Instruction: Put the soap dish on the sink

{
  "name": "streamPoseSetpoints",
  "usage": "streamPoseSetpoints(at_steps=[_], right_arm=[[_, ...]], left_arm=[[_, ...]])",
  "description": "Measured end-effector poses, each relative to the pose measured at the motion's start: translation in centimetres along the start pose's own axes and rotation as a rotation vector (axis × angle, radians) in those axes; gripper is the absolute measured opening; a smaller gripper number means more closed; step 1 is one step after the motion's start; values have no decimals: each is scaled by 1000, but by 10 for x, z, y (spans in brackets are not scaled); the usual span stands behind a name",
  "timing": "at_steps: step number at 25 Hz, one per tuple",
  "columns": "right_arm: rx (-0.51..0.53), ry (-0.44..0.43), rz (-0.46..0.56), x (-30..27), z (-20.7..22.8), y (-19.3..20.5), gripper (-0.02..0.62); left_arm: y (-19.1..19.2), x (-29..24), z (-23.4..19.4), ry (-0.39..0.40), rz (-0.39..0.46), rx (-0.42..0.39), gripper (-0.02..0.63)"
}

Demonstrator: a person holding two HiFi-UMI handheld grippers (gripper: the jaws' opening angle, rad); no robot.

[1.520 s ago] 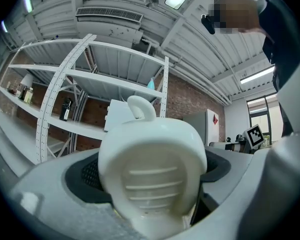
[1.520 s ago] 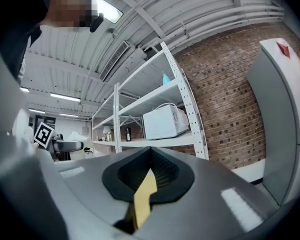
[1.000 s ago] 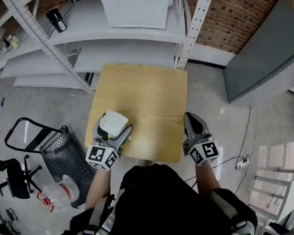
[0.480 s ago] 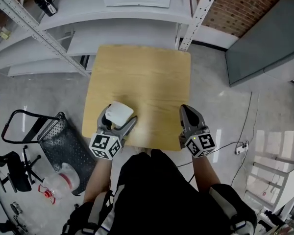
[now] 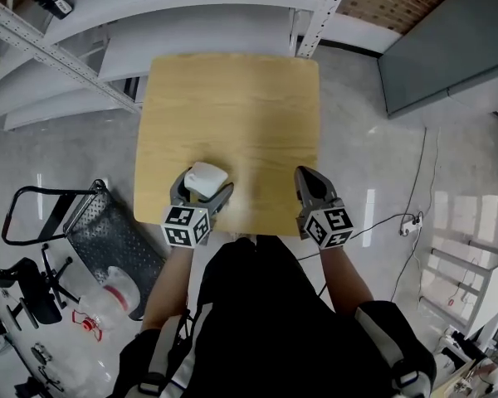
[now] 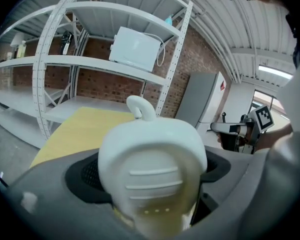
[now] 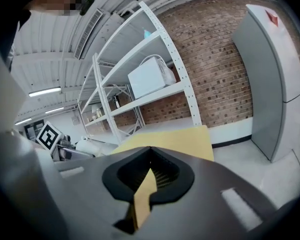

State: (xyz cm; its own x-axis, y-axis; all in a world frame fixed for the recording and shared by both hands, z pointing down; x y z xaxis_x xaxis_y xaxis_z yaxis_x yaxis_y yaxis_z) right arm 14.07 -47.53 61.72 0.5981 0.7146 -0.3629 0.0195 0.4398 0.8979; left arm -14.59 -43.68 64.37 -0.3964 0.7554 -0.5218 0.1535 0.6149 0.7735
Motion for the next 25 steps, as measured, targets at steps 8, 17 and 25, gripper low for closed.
streamPoseSetpoints(at_steps=[8,17,25], right_arm=[[17,-42,-78,-16,-12,23,6],[1,3,-154,-22,-1,43,6],[-7,39,-179,-9,1,54,6]], left_arm=[[26,-27,-10,-16,-170,-57,511],[39,-52,-16,-56,-317,-83,511],[41,-81,-12,-70,-456,-185,511]])
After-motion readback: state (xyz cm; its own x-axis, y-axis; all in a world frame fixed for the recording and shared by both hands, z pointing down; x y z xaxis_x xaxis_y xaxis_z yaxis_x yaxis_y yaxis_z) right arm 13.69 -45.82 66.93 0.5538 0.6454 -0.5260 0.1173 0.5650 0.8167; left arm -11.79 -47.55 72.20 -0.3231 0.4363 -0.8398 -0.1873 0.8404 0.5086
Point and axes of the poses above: the fingertips, and each gripper's own axes: x backward along the fingers, z to its right, y out of its underside, the point moved 7 cm from there along x, backward along the fingers, and after that the axes turned 4 degrees about x, right-handed, at the moved point
